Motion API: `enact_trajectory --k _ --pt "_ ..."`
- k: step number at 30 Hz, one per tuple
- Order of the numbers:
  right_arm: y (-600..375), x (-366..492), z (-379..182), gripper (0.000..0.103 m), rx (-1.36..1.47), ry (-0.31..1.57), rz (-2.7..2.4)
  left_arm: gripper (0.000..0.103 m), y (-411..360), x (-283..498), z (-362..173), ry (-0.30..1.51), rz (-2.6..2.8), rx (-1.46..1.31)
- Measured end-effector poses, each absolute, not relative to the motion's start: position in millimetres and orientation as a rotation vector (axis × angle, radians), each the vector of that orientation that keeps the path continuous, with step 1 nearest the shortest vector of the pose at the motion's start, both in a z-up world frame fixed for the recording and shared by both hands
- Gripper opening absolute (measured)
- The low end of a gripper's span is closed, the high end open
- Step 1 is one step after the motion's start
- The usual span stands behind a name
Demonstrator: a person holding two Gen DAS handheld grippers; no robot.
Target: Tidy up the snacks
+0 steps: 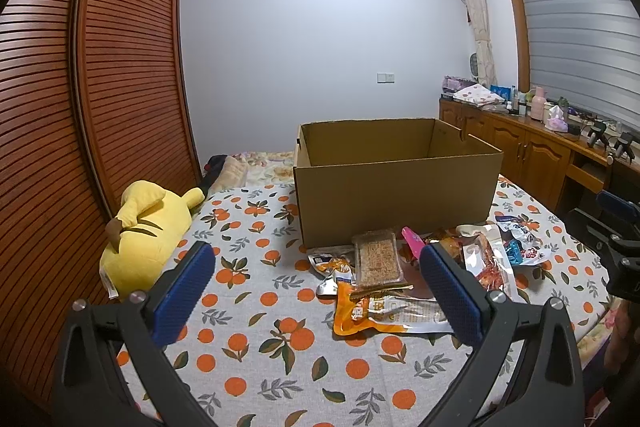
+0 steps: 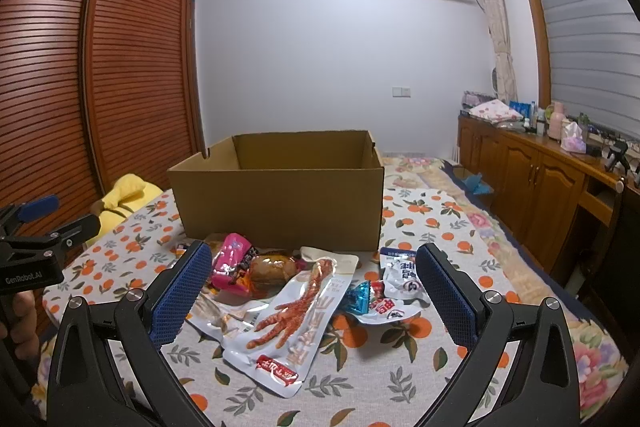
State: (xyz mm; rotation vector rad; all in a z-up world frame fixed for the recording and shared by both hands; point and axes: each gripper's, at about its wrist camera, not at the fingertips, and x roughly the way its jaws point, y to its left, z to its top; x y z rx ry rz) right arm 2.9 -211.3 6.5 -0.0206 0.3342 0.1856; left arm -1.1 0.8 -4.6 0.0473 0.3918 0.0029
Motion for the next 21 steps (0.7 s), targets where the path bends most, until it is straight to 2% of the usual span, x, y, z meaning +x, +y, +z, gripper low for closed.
enact_trajectory --k 21 --pt "-211.6 2.7 6.8 0.103 -0.020 0.334 0.188 0.103 2.1 -1.7 -3.0 0.394 0.002 0.045"
